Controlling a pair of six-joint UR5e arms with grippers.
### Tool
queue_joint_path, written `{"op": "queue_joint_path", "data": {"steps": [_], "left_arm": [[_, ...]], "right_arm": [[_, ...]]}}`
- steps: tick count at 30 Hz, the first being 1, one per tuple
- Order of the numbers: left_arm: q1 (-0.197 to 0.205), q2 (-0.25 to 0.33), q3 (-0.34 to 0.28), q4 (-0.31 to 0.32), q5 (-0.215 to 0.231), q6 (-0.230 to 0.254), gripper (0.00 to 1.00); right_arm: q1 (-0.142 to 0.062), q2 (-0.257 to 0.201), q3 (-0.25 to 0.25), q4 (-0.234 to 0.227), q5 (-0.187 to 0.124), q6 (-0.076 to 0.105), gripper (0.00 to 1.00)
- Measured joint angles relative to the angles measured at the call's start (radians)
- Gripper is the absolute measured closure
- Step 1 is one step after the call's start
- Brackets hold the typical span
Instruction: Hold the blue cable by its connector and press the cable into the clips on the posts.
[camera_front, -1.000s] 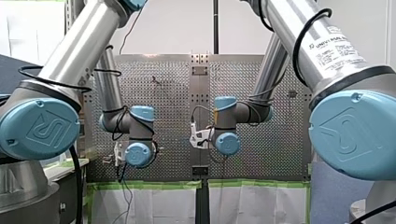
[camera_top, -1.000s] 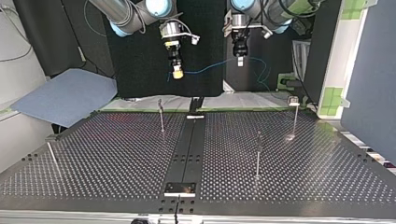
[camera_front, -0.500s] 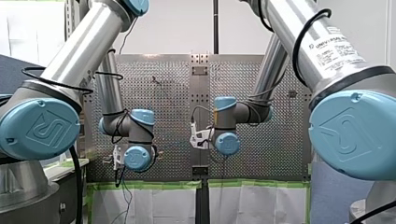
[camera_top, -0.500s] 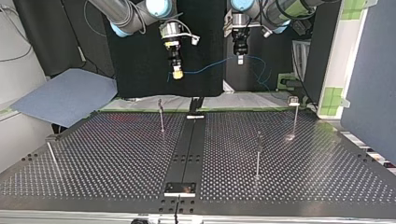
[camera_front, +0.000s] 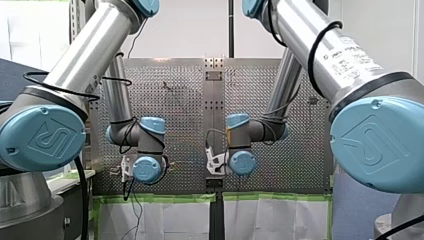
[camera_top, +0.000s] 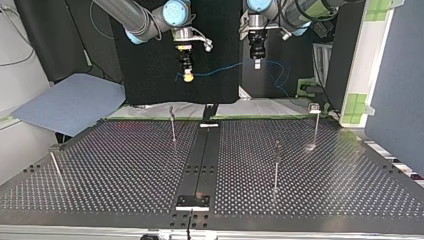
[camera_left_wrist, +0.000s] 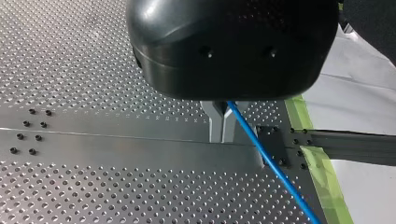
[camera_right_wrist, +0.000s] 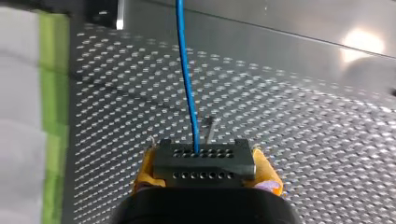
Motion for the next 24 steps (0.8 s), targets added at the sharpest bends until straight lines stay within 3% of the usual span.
{"op": "queue_joint_path", "data": {"steps": [9,15,24], "left_arm": [[0.002,0.002,0.000,-0.002,-0.002,0.002,0.99],[0.022,0.038,0.001,-0.038,-0.032,0.038,0.99],[0.026,0.115,0.002,-0.115,-0.057,0.103,0.99]], "right_arm": [[-0.001,0.004,-0.001,0.080,0.002,0.000,1.00],[0.007,-0.017,-0.026,0.131,0.008,0.021,1.00],[0.021,-0.087,-0.046,0.121,-0.052,0.046,1.00]]}}
